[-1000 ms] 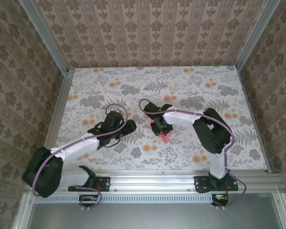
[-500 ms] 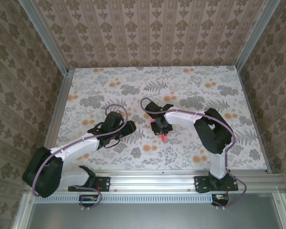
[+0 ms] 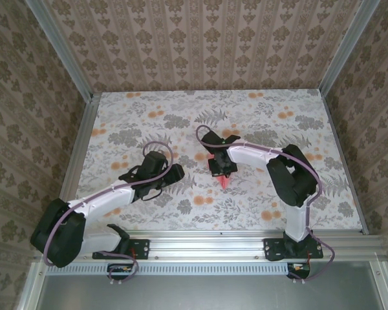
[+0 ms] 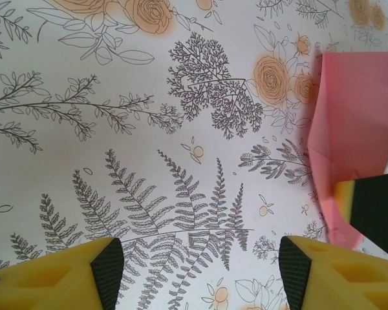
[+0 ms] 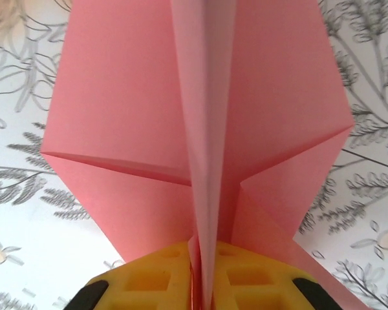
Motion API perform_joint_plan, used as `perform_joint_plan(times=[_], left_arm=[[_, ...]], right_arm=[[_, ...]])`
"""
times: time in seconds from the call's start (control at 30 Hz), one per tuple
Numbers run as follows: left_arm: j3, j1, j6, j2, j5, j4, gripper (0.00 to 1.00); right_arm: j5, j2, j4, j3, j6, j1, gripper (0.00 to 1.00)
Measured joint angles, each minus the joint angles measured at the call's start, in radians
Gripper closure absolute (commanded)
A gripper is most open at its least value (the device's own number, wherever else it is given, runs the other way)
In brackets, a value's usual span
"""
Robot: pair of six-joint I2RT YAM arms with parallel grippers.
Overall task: Fold a paper plane with a square sheet of paper (pick it up from the middle)
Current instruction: Move the paper plane to the center of the table, then turn over the paper plane at the center of the table.
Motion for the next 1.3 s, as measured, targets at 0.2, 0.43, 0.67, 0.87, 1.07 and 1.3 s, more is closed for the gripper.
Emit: perform_joint_plan(times=[0.2,0.43,0.67,0.87,1.07,1.3], left_arm=[[0.002,0.000,0.016,-0.020,-0.001,-0.010,0.32],[0.053,0.002,0.085,-0.136,-0.086,-0.122,0.31],[0.083,0.038,0.196,-0.341,-0.288,-0.246,0.12],[0.066,0.162,0.324,-0.497,-0.444,-0.312,0.02],[0.032,0.359,0.423,-0.533,-0.460,-0.352,0.01],[-0.005,0.443,0.422,-0.533,-0.320,-0.354,0.01]], right_arm=[[-0.014,0.002,0.007,-0.004,0.010,-0.001,0.65],[0.039,-0.210,-0.076,0.026,-0.032,-0.004,0.43],[0.260,-0.650,-0.016,0.024,-0.154,-0.020,0.24],[0.515,-1.010,0.290,-0.316,-0.394,-0.087,0.00],[0.324,-1.029,0.382,-0.502,-0.389,-0.378,0.13],[-0.280,-0.660,0.444,-0.480,-0.130,-0.392,0.30]])
